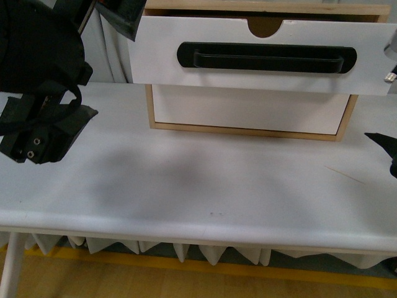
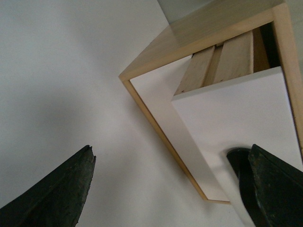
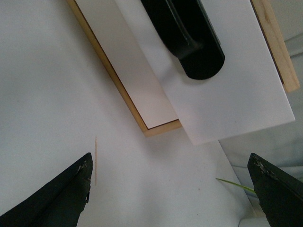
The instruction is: Close drawer sideways
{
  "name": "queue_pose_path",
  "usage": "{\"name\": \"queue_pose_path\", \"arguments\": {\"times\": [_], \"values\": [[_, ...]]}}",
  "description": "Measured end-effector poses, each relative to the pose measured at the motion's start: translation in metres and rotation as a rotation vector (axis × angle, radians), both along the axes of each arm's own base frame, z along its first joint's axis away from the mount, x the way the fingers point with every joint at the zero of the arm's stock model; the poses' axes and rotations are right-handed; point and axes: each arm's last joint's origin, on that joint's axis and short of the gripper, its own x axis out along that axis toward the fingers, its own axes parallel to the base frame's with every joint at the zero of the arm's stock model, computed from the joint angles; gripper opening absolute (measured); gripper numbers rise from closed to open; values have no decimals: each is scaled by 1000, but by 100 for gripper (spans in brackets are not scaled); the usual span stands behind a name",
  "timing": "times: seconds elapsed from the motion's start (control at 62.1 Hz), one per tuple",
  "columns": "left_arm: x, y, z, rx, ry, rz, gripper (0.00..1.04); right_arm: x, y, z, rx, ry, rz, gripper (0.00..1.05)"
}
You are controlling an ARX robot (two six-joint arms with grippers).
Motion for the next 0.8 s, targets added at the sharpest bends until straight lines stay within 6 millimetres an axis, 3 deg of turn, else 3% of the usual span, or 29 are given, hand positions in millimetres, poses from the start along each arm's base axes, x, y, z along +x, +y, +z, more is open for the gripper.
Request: {"name": "queue_pose_path", "arguments": {"times": [0.805], "values": [[57,-39,2,-31,6,-81,99,48,1,-1,8,5,5,96]]}}
